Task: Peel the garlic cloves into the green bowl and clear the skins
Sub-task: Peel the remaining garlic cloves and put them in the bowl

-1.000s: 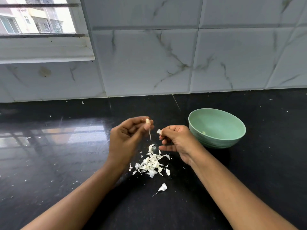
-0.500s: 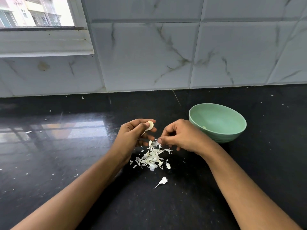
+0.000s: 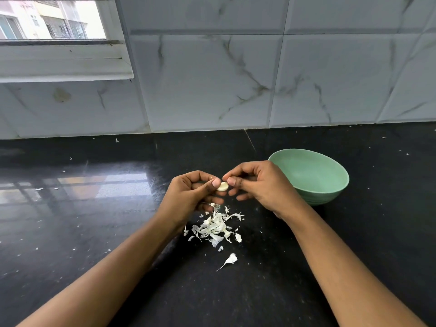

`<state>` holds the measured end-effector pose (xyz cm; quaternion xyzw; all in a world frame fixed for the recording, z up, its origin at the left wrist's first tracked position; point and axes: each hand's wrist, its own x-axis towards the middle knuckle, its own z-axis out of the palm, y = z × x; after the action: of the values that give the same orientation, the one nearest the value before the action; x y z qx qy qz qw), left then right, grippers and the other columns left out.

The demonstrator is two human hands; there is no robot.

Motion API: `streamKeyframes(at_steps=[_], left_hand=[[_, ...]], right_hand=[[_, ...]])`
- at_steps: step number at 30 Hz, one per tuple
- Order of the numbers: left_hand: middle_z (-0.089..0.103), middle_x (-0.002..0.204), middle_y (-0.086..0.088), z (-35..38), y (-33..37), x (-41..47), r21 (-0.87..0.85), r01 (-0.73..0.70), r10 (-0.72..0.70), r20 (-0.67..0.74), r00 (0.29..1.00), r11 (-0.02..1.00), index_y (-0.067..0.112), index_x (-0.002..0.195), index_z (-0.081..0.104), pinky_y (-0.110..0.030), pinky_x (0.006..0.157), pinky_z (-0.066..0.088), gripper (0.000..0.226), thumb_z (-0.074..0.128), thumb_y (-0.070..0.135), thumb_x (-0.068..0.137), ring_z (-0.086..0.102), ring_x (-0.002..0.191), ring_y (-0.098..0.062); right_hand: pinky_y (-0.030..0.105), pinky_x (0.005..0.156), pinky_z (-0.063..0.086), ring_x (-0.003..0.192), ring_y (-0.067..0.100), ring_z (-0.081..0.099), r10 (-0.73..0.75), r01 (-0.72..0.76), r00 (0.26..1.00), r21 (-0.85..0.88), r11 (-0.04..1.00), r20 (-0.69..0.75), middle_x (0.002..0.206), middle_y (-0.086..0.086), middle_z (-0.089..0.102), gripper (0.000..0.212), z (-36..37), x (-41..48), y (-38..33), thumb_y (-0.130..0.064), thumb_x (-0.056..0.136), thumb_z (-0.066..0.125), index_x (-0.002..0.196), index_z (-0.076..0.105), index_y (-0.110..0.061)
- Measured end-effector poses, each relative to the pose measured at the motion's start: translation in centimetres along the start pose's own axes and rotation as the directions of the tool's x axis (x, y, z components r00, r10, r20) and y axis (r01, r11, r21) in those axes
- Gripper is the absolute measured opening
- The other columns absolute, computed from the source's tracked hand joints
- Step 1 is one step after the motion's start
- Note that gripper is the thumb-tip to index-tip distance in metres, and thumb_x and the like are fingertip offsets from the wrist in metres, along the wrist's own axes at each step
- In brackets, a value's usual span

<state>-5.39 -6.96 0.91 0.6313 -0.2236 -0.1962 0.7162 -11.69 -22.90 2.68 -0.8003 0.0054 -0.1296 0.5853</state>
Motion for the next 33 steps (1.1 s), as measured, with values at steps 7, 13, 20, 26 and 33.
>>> streamKeyframes(at_steps=[7,13,20,26,33], left_hand=[[0.071,0.065,-0.005,0.1,0.1,-0.2,-0.025,-0.029,0.029,-0.018,0.999,0.999,0.005,0.085,0.065,-0.016,0.048,0.05,0.02,0.068,0.017,0.07,0.068,0.059,-0.01],[0.072,0.065,-0.005,0.1,0.2,-0.1,-0.128,0.043,-0.046,-0.024,0.999,0.991,0.005,0.083,0.066,-0.014,0.047,0.05,0.018,0.067,0.014,0.067,0.068,0.056,-0.008],[0.072,0.067,-0.006,0.0,0.5,-0.1,-0.235,0.133,-0.136,0.006,0.991,0.963,0.006,0.081,0.066,-0.013,0.046,0.051,0.016,0.065,0.015,0.067,0.068,0.056,-0.007],[0.072,0.069,-0.007,-0.2,0.4,-0.1,-0.251,0.139,-0.133,0.042,0.99,0.958,0.008,0.074,0.071,-0.014,0.047,0.053,0.01,0.064,0.014,0.069,0.068,0.057,-0.007],[0.071,0.066,-0.008,-0.5,0.9,-0.1,-0.201,0.126,-0.118,0.055,0.992,0.971,0.004,0.079,0.068,-0.014,0.048,0.053,0.014,0.064,0.012,0.068,0.067,0.053,-0.008]], right_hand=[[0.021,0.058,0.055,0.059,0.009,0.065,0.06,-0.065,0.997,0.144,0.987,0.038,0.068,0.007,0.067,0.005,-0.1,-0.1,0.0,-0.001,0.079,0.07,0.082,0.067,-0.004],[0.025,0.061,0.058,0.064,0.014,0.069,-0.05,0.05,0.999,-0.027,0.998,-0.015,0.072,0.011,0.07,0.005,0.0,0.1,0.1,-0.012,0.082,0.07,0.078,0.068,-0.014],[0.04,0.061,0.055,0.064,0.011,0.065,-0.357,0.356,0.931,-0.411,0.839,0.077,0.077,-0.003,0.063,0.009,-0.4,0.1,0.6,-0.018,0.09,0.063,0.085,0.066,-0.011],[0.033,0.05,0.05,0.058,0.01,0.055,-0.438,0.404,0.898,-0.447,0.798,0.029,0.076,-0.005,0.052,0.021,0.6,0.2,1.1,-0.026,0.094,0.049,0.083,0.058,-0.01],[0.019,0.052,0.036,0.059,0.004,0.045,-0.485,0.428,0.874,-0.513,0.744,0.025,0.076,-0.014,0.046,0.031,1.0,0.3,1.3,-0.036,0.093,0.042,0.084,0.057,-0.011]])
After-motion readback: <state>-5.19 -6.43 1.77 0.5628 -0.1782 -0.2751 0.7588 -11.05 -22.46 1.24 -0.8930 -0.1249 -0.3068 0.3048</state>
